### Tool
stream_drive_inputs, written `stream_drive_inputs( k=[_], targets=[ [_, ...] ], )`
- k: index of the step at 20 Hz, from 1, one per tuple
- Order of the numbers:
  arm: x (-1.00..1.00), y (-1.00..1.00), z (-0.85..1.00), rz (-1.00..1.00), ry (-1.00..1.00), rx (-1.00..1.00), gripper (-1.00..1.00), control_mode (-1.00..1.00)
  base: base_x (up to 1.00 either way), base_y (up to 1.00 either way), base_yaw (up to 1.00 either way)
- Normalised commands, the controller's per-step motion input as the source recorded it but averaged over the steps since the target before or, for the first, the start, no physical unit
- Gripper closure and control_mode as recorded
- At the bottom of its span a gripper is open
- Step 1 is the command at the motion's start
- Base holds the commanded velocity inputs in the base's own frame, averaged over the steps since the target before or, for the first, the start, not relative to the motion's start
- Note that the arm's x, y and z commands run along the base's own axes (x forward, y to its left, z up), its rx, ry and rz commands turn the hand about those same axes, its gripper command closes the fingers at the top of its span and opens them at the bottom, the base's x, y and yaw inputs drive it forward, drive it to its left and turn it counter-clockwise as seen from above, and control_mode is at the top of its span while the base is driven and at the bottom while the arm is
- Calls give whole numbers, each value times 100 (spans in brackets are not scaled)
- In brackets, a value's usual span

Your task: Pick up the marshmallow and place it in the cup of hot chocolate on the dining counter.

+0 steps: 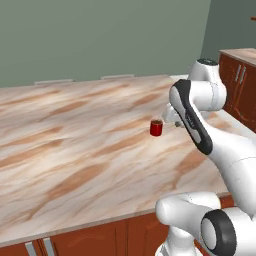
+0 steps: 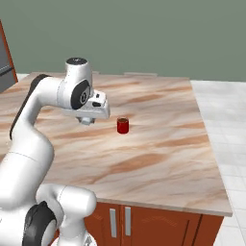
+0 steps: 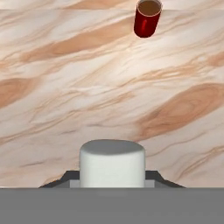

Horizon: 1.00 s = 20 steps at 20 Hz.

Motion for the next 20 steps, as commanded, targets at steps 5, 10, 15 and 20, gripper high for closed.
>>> stream_drive_inputs(
  k=[5,10,15,20],
  targets=[
    [91,-4,-8,-1,20,0,100,-100,0,0,0],
    [82,-14,-22,-5,20,0,100,-100,0,0,0],
    [78,-13,-32,-5,15,0,100,-100,0,0,0],
    [65,0,-43,-2,0,0,100,-100,0,0,0]
  ],
)
